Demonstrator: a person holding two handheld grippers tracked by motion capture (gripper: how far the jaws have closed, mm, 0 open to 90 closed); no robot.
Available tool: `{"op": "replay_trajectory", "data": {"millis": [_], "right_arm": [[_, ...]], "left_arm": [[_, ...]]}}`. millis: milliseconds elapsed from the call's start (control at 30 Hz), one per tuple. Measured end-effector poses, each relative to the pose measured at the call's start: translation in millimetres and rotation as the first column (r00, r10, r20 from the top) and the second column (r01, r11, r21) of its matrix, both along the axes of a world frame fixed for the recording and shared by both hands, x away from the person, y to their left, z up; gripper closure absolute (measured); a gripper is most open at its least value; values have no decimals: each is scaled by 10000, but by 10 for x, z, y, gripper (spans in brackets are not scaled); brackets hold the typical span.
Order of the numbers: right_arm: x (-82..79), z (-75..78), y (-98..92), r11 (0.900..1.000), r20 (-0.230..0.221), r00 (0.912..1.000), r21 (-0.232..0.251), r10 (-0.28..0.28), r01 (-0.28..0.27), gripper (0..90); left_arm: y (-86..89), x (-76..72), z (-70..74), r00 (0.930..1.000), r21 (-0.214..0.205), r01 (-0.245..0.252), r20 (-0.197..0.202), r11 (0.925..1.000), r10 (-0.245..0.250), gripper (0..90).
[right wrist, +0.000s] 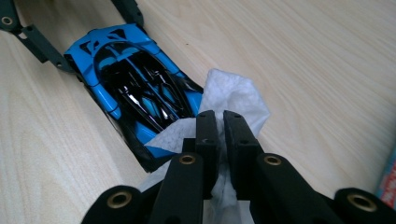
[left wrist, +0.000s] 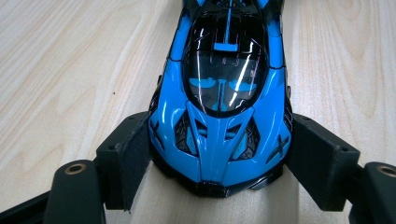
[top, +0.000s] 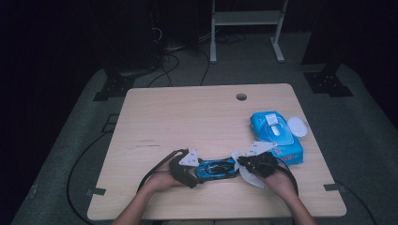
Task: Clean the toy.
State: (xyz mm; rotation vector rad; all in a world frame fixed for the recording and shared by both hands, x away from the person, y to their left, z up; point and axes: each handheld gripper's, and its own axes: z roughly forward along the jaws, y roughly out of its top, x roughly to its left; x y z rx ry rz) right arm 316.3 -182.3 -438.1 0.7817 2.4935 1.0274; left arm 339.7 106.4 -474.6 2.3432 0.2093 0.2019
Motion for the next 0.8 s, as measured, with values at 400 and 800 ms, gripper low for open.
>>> {"op": "replay_trajectory", "data": {"millis": [400, 800], "right_arm": [[109, 162, 124, 9977, 96, 9984, -388, 563, -559, 846], [186, 34, 311, 9947, -396, 9956, -544, 852, -873, 847]], "left_arm": [[-6, 0, 5, 10000, 54, 13, -6, 10000, -13, 257], [-5, 0, -2, 10000, -40, 2, -20, 10000, -2, 256]]}}
